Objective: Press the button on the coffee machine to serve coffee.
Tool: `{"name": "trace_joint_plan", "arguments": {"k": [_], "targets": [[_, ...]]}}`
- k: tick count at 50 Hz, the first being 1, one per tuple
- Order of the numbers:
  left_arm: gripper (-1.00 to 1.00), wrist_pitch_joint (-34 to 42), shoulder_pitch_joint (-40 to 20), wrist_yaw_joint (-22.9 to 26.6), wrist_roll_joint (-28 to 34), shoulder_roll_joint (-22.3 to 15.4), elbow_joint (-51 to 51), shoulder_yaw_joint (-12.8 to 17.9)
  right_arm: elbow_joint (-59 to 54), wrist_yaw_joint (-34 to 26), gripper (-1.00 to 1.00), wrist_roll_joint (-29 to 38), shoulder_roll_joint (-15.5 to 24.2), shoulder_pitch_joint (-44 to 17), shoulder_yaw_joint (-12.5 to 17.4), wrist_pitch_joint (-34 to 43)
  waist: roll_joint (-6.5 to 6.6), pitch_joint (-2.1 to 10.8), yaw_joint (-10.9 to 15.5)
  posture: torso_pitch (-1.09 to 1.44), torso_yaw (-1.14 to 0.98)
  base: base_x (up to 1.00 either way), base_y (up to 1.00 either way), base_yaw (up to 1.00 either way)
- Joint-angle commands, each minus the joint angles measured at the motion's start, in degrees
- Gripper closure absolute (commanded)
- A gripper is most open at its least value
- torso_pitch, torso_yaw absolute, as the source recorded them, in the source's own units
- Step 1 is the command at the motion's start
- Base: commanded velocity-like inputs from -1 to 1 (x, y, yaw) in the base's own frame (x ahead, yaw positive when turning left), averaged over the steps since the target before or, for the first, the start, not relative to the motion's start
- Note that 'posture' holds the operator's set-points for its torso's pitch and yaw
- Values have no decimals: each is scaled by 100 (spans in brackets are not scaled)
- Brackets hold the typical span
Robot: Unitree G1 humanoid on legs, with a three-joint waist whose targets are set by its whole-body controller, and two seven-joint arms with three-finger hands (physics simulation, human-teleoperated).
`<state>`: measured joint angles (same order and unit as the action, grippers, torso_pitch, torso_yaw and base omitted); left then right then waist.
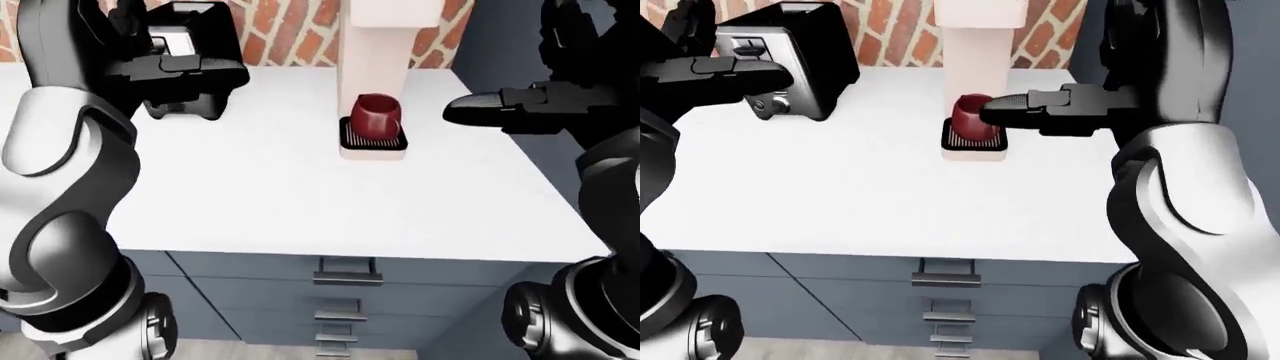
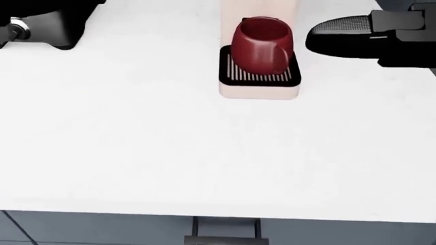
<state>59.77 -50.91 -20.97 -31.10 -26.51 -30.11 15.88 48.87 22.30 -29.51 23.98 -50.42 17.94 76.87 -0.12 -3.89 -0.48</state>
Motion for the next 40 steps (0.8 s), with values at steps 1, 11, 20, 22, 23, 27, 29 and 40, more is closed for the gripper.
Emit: {"name": "trace_joint_plan", "arguments": {"k": [1,11,20,22,23,27,29,40], "targets": [[-100,-183,-169,1,-11,-57,-86,43,20,41,-100,34,42,-137,23,-135,-57,121,20,0,0,0,0,0],[-100,-202,-130,-46,-29,-72,-81,17,28,71,-100,29,47,-108,17,-122,40,143,25,0,0,0,0,0],[-100,-146,-182,-68,-68,-51,-67,60,-26,52,-100,70,56,-64,4,-176,15,115,59,0,0,0,0,0],[-100,-155,-180,-78,-85,-58,-58,61,-47,43,-100,91,54,-36,-8,-210,13,108,66,0,0,0,0,0],[-100,-169,-176,-81,-87,-62,-48,61,-43,48,-100,90,51,-48,-5,-191,12,107,69,0,0,0,0,0],[-100,-177,-155,-93,-99,-77,-51,45,-43,41,-100,102,48,-39,16,-182,10,106,88,0,0,0,0,0],[-100,-207,-142,-84,-92,-79,-33,37,-63,30,-100,117,47,-5,14,-219,9,105,97,0,0,0,0,0],[-100,-217,-113,-88,-94,-53,14,-2,-186,-56,-100,219,53,131,7,-384,-4,215,126,-4,0,0,0,0]]}}
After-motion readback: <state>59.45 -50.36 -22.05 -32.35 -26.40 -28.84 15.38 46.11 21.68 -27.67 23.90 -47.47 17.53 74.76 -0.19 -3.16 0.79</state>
